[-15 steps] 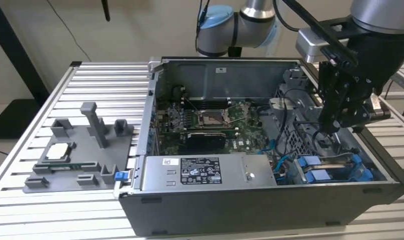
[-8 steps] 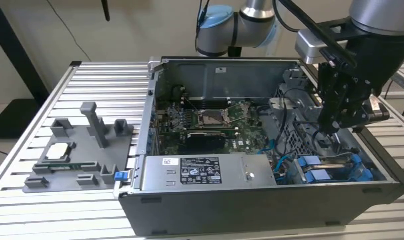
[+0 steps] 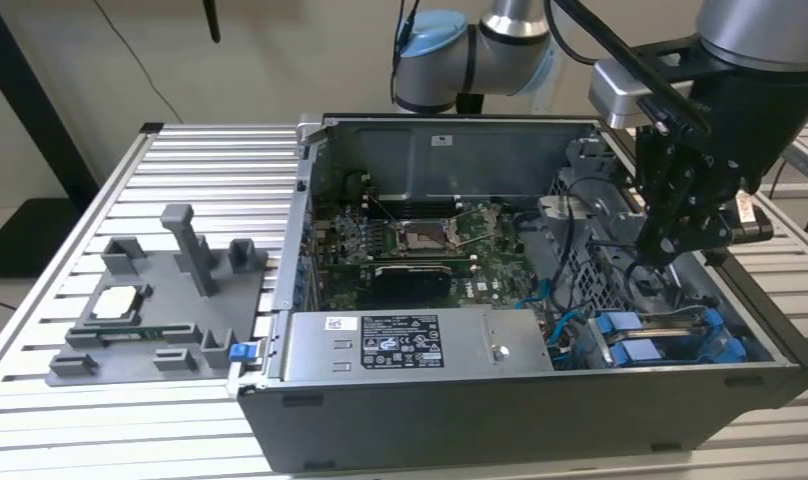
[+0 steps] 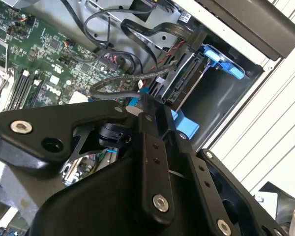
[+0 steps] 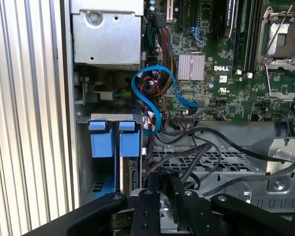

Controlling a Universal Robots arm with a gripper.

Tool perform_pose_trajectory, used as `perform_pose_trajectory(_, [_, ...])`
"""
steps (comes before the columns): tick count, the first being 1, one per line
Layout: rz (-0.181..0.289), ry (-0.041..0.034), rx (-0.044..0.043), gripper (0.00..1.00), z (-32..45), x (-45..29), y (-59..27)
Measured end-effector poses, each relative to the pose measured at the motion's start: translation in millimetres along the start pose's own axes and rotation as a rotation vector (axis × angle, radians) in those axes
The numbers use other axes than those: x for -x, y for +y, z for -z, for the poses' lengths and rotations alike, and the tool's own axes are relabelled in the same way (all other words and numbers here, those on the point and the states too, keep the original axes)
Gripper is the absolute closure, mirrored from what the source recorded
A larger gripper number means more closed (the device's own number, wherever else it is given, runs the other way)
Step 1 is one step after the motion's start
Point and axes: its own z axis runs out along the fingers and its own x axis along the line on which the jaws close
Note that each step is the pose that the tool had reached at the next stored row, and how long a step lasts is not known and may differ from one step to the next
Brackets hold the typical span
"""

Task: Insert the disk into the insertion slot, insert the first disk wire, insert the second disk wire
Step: 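Insert the first disk wire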

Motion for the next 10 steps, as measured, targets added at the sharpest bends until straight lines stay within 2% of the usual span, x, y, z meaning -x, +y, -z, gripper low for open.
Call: perform_pose_trajectory(10, [0.0, 0.0002, 0.0002, 1.0, 0.0, -1.6, -1.2])
